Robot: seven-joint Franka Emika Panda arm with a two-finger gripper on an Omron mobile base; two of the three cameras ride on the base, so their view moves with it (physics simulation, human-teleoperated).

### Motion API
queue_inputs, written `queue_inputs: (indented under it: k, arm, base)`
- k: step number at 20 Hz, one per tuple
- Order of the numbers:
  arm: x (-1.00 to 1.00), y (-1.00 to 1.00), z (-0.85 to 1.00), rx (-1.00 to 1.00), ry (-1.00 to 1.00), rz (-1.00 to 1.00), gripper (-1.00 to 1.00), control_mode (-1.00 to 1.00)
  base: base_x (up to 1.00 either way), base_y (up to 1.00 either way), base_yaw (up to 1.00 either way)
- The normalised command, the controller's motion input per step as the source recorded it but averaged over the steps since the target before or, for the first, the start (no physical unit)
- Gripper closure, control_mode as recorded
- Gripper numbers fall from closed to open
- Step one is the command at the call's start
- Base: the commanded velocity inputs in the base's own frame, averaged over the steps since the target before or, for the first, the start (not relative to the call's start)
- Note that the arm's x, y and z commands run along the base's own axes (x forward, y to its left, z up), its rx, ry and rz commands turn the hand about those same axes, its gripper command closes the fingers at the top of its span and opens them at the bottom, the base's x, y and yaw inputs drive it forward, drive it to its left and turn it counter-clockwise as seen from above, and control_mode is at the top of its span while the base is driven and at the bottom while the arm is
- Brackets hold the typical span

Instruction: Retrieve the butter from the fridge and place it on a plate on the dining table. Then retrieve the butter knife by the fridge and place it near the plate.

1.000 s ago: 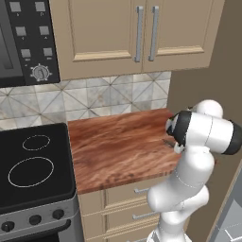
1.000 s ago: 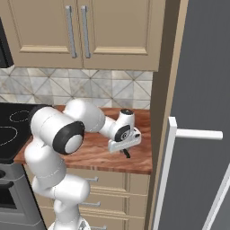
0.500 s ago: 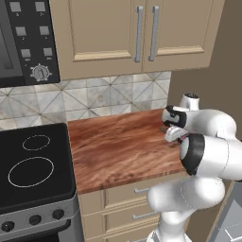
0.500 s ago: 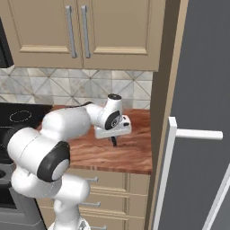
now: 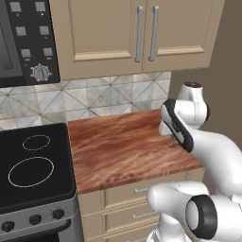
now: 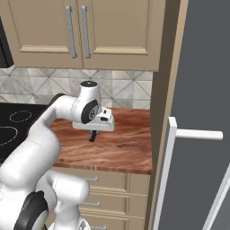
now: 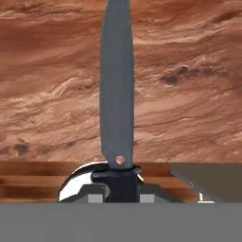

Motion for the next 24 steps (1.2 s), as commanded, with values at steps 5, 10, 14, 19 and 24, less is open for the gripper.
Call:
queue_inputs:
  k: [5,10,14,19,24]
  arm:
    - [-0.66,0.23,0.28,0.00,-0.06,-0.37,1.00,-1.00]
    - [-0.50,0.13,0.41,0.00,-0.21,-0.19,1.00,-1.00]
    - [-0.26,0.10,0.55,0.00,-0.05,-0.04,1.00,-1.00]
    - [-0.25,0.05,0.37,0.00,0.02,0.07,1.00,-1.00]
    - [-0.18,0.00,0.34,0.00,0.12,0.14,1.00,-1.00]
  base:
    - [0.00,0.00,0.00]
    - [0.00,0.00,0.00]
    - [0.00,0.00,0.00]
    - [0.00,0.00,0.00]
    - [0.00,0.00,0.00]
